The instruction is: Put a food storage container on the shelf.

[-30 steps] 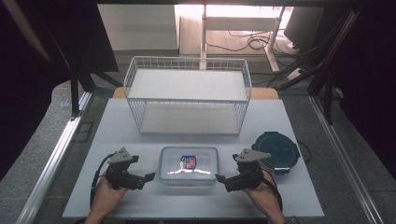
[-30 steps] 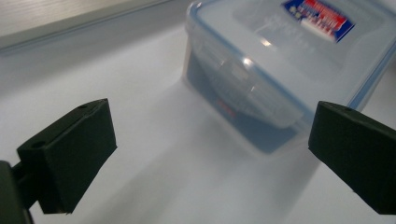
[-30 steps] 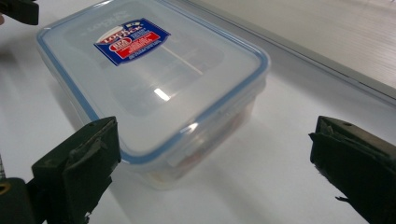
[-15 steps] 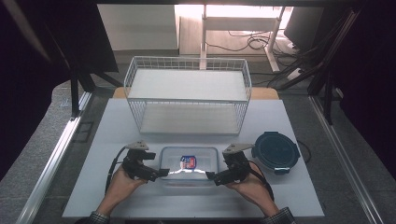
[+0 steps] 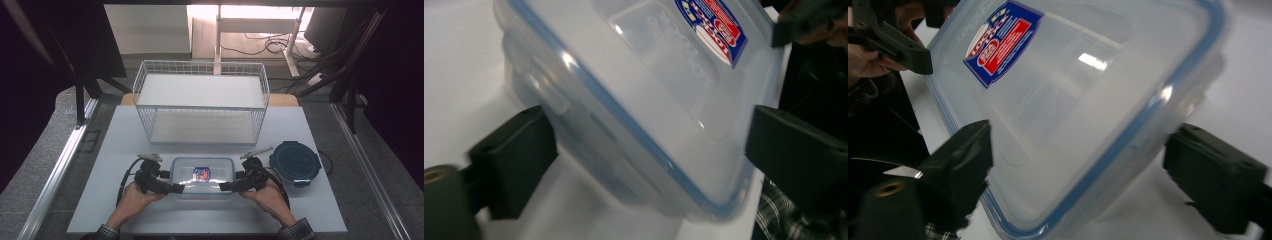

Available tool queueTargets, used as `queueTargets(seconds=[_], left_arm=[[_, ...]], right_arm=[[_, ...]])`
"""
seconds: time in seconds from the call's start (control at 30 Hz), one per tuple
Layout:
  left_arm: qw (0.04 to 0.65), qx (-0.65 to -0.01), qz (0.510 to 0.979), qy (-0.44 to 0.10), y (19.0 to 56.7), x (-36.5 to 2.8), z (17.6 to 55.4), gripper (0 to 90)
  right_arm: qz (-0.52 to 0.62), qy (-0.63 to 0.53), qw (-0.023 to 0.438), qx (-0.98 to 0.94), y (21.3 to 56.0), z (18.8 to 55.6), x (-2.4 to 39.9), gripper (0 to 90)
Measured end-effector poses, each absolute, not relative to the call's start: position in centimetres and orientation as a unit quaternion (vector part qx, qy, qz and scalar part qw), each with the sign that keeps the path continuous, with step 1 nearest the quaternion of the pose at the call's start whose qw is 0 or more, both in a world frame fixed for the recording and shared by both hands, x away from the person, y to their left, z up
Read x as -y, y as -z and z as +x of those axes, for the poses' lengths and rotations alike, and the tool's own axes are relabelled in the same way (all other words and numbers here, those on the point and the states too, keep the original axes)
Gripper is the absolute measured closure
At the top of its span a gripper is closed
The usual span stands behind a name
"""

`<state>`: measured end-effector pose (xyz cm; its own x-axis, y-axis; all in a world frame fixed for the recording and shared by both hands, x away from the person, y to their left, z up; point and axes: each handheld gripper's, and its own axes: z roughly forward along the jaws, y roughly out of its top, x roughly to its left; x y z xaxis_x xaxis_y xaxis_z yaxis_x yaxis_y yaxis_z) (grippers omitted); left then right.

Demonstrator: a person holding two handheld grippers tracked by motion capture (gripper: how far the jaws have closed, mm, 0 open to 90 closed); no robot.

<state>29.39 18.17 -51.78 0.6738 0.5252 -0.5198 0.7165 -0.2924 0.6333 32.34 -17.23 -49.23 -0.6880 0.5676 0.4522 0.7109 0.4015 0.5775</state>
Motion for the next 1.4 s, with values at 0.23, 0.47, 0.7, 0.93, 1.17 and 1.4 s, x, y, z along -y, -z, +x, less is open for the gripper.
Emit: queueTargets(seconds=[0.23,0.47,0.7,0.93,1.17,1.4], left_arm=[[0.479,-0.396,0.776,0.11,51.5,-19.6,28.2,34.6],[0.505,-0.413,0.748,0.121,51.4,-20.1,27.8,47.7],[0.514,-0.414,0.743,0.109,51.1,-20.2,27.9,52.6],[0.516,-0.414,0.745,0.087,50.3,-20.1,27.9,51.8],[0.523,-0.407,0.746,0.071,48.9,-20.1,28.4,51.9],[0.539,-0.401,0.739,0.055,46.7,-20.3,29.6,52.0]], right_arm=[[-0.374,0.39,0.091,0.836,48.7,30.7,18.1,31.7],[-0.397,0.424,0.101,0.808,48.0,30.4,19.4,49.6],[-0.395,0.431,0.071,0.808,47.5,29.8,19.4,52.9],[-0.387,0.441,0.048,0.808,47.1,29.8,19.2,52.8],[-0.376,0.455,0.033,0.806,46.1,30.2,19.3,52.7],[-0.369,0.468,0.013,0.803,44.0,31.0,19.2,52.6]])
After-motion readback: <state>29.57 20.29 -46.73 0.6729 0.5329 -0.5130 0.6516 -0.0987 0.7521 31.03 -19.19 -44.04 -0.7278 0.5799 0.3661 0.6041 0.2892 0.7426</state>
